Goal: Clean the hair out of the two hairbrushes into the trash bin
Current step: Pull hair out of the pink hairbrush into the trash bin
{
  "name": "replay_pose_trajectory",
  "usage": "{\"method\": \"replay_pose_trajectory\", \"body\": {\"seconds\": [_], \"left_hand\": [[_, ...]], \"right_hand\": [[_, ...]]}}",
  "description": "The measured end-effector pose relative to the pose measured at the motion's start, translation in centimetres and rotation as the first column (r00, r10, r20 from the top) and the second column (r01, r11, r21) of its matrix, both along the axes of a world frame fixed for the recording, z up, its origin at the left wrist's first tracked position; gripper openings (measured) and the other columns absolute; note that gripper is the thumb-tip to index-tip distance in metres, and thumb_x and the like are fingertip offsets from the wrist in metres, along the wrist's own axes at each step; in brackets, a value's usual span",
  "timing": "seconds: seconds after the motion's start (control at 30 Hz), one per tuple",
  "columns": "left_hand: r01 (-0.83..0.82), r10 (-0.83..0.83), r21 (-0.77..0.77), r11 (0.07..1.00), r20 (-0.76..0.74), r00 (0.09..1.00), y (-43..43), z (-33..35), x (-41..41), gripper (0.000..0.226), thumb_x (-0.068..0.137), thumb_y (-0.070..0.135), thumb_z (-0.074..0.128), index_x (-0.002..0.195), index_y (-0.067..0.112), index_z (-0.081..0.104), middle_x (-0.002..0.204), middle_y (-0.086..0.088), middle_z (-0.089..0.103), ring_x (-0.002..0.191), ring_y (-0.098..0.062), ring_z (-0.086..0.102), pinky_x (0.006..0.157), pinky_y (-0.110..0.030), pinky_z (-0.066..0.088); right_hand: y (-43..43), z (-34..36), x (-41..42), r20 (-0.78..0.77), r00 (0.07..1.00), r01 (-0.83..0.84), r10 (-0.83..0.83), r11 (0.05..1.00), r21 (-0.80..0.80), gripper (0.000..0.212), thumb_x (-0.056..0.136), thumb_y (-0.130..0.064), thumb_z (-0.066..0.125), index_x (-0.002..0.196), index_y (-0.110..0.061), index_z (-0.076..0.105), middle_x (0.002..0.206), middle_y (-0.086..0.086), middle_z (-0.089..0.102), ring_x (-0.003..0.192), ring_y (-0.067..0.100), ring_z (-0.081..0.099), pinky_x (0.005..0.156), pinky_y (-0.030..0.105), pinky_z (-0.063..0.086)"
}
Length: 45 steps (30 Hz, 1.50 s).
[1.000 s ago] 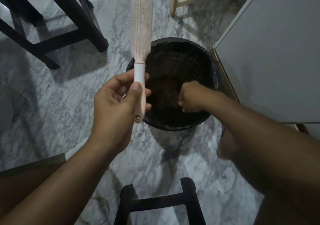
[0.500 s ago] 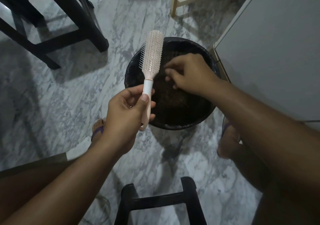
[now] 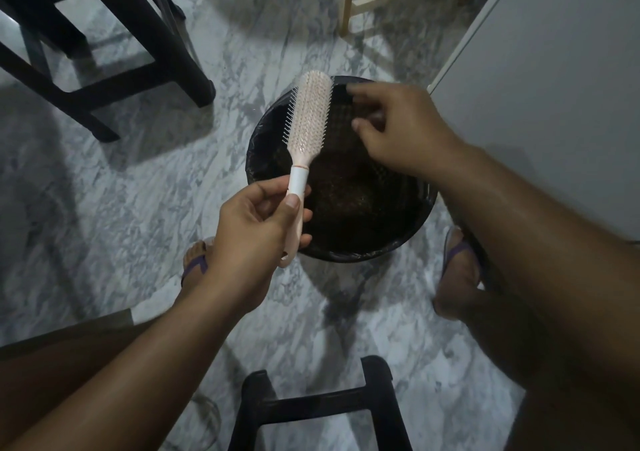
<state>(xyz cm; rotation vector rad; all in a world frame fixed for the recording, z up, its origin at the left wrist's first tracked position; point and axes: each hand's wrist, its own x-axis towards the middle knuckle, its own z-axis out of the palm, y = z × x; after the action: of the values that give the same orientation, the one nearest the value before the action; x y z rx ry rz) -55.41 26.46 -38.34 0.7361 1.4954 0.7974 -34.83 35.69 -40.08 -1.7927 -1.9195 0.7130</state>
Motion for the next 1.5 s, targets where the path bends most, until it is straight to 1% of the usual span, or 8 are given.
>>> {"method": "replay_pose_trajectory", "body": {"seconds": [0.13, 0.33, 0.5, 0.67, 1.0, 1.17, 1.37, 1.5], "left_hand": [[0.017, -0.017, -0.030, 0.999, 0.008, 1.000, -0.3, -0.4, 0.2, 0.024, 0.096, 0.007, 0.061, 0.120, 0.009, 0.066, 0.107, -0.007, 0.075, 0.087, -0.017, 0.074, 0.066, -0.031, 0.062], [0.049, -0.051, -0.035, 0.998, -0.041, 0.998, -1.4, -1.2, 0.6, 0.024, 0.096, 0.007, 0.061, 0.119, 0.012, 0.068, 0.101, -0.007, 0.074, 0.084, -0.014, 0.073, 0.065, -0.027, 0.058], [0.111, -0.104, 0.038, 0.993, -0.157, 0.982, -2.1, -1.4, 0.7, 0.024, 0.097, 0.008, 0.060, 0.114, 0.021, 0.069, 0.089, -0.003, 0.074, 0.066, -0.003, 0.069, 0.058, -0.017, 0.054], [0.115, -0.112, 0.017, 0.993, -0.138, 0.984, -2.3, -1.5, 0.7, 0.024, 0.096, 0.005, 0.060, 0.116, 0.017, 0.069, 0.091, -0.009, 0.074, 0.073, -0.010, 0.071, 0.062, -0.025, 0.059], [0.071, -0.071, 0.026, 0.997, -0.012, 0.997, -2.3, -1.1, 0.5, 0.025, 0.096, 0.007, 0.061, 0.117, 0.015, 0.069, 0.100, -0.003, 0.077, 0.083, -0.016, 0.074, 0.067, -0.033, 0.061], [0.037, -0.039, 0.062, 0.997, 0.021, 0.999, -1.7, -0.9, 0.3, 0.025, 0.095, 0.005, 0.061, 0.117, 0.014, 0.068, 0.104, -0.003, 0.077, 0.084, -0.014, 0.074, 0.065, -0.029, 0.059], [0.036, -0.037, 0.096, 0.995, 0.012, 0.999, -1.8, -0.9, 0.4, 0.025, 0.095, 0.003, 0.061, 0.117, 0.012, 0.067, 0.106, -0.006, 0.075, 0.085, -0.013, 0.074, 0.064, -0.027, 0.059], [0.054, -0.050, 0.126, 0.990, -0.037, 0.998, -1.8, -1.1, 0.2, 0.025, 0.096, 0.002, 0.060, 0.116, 0.015, 0.068, 0.101, -0.007, 0.074, 0.084, -0.012, 0.074, 0.065, -0.027, 0.058]], "right_hand": [[-0.2, 1.4, -1.7, -0.104, 0.994, -0.009, 0.037, 0.966, 0.259, 0.028, 0.091, -0.029, 0.067, 0.115, -0.014, 0.071, 0.098, 0.000, 0.070, 0.083, 0.006, 0.061, 0.078, 0.019, 0.050], [-0.9, 2.5, -3.2, 0.220, 0.963, -0.150, 0.158, 0.987, -0.053, 0.039, 0.090, -0.043, 0.069, 0.123, -0.021, 0.067, 0.118, 0.004, 0.058, 0.110, 0.021, 0.057, 0.095, 0.039, 0.050], [-0.7, 2.6, -3.4, 0.289, 0.948, -0.109, 0.132, 0.989, -0.096, 0.027, 0.090, -0.031, 0.072, 0.110, -0.013, 0.072, 0.111, 0.009, 0.064, 0.100, 0.029, 0.065, 0.089, 0.046, 0.055], [-1.1, 1.6, -3.1, 0.250, 0.959, -0.120, 0.130, 0.991, -0.056, 0.014, 0.096, -0.024, 0.065, 0.101, -0.013, 0.070, 0.104, 0.006, 0.063, 0.091, 0.024, 0.064, 0.080, 0.041, 0.055], [1.0, 5.9, 1.6, -0.278, 0.946, 0.213, -0.164, 0.965, 0.156, 0.013, 0.099, -0.019, 0.059, 0.095, -0.014, 0.070, 0.072, -0.013, 0.062, 0.061, -0.004, 0.062, 0.064, 0.013, 0.053], [-0.7, 4.2, 0.3, -0.167, 0.985, 0.047, -0.035, 0.997, 0.067, 0.013, 0.096, -0.017, 0.061, 0.097, -0.013, 0.074, 0.079, -0.007, 0.070, 0.066, 0.002, 0.066, 0.071, 0.019, 0.056], [-1.5, 3.9, -1.3, -0.062, 0.997, -0.044, 0.046, 0.998, 0.034, 0.018, 0.086, -0.029, 0.076, 0.098, -0.015, 0.073, 0.081, -0.007, 0.069, 0.062, -0.002, 0.059, 0.060, 0.002, 0.043], [-1.3, 3.8, -1.8, 0.057, 0.993, -0.103, 0.103, 0.995, -0.009, 0.032, 0.085, -0.033, 0.078, 0.110, -0.014, 0.073, 0.093, -0.002, 0.073, 0.070, 0.004, 0.056, 0.073, 0.017, 0.049]]}}
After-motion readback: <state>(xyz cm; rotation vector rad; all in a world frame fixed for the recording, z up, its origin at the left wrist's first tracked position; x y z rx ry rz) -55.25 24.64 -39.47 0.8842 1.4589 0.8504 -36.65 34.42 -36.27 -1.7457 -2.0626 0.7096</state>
